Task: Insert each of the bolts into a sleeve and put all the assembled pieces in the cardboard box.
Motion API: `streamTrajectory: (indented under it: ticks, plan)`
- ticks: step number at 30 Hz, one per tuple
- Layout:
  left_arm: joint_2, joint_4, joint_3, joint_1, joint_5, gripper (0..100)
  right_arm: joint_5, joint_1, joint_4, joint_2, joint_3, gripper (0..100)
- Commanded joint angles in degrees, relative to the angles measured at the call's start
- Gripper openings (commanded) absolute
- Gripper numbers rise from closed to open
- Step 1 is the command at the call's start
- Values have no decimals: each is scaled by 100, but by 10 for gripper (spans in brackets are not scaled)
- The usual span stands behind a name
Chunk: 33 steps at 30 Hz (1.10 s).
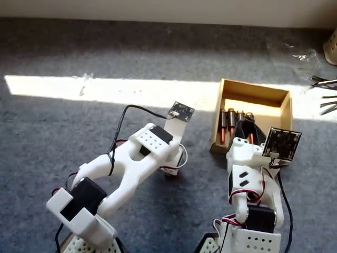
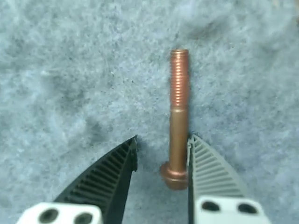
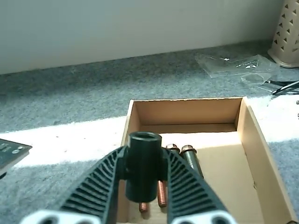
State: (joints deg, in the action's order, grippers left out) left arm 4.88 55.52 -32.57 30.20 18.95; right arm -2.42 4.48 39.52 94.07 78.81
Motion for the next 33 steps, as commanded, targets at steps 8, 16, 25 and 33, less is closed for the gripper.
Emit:
streamTrajectory:
  ticks: [8,16,25,33]
  plan:
    - [-4,211,101,-259,-1389,58,-44,40,-163,75,-40,4]
    - [-4,123,92,-251,-2110,53,-44,40,-163,75,-40,4]
    - [-189,888,400,-576,-3297,53,-44,40,-163,75,-40,4]
    - [-734,1433,585,-1499,-4985,53,-44,40,-163,75,-40,4]
